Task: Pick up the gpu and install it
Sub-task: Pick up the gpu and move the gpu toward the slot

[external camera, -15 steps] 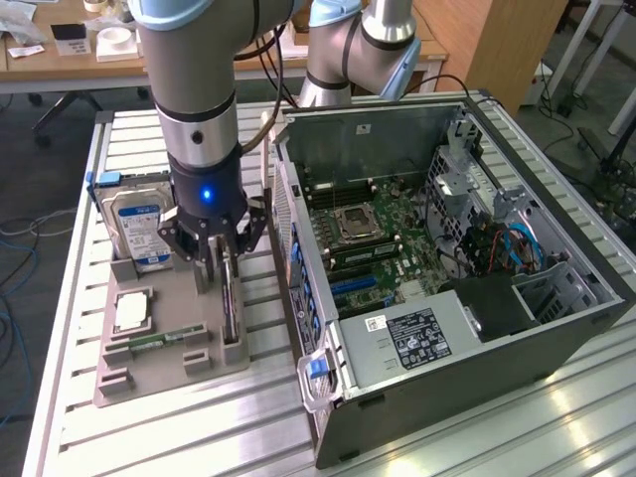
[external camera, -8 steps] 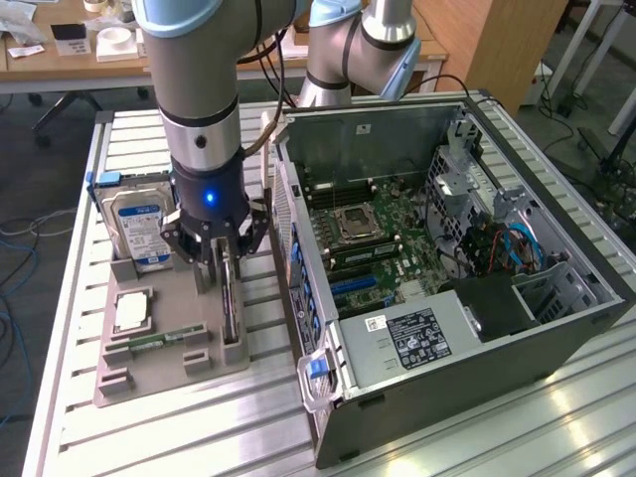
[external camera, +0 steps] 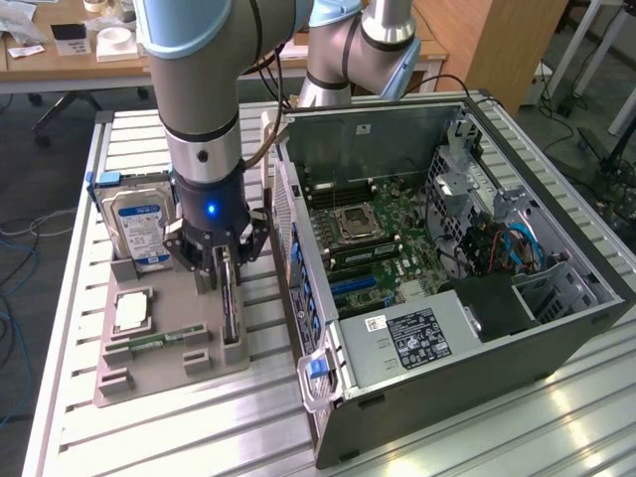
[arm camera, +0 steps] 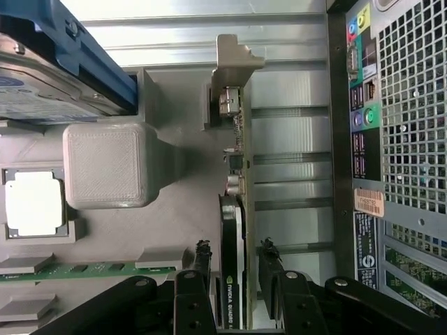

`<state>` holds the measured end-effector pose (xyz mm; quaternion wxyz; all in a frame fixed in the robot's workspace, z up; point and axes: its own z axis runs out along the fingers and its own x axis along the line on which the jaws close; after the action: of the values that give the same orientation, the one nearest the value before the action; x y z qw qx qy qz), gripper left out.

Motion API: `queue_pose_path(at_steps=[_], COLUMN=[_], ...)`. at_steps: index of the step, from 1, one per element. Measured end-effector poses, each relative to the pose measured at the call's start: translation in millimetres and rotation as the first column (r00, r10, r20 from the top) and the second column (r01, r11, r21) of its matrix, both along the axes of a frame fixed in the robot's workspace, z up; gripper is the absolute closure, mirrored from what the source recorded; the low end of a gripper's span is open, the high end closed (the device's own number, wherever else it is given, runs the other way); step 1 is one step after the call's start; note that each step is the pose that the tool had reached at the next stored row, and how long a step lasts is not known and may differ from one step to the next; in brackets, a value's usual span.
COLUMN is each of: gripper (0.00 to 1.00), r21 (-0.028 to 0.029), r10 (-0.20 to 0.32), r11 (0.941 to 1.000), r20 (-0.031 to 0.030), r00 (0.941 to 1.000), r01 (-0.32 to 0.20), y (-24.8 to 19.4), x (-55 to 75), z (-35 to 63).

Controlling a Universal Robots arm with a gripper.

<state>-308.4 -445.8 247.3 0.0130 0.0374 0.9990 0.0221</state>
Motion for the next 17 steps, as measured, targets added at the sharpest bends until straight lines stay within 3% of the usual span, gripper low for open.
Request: queue_pose_path(at_steps=[10, 17], gripper=[0.58, 0.58], r21=[0.0, 0.0001], r10=[0.0, 0.0], r11=[1.0, 1.0], r20=[0.0, 0.0001], r00=[1.0, 1.0], r01=[0.0, 0.0], y=[0.0, 0.0], x=[0.0, 0.0], z=[-13.3, -17.0])
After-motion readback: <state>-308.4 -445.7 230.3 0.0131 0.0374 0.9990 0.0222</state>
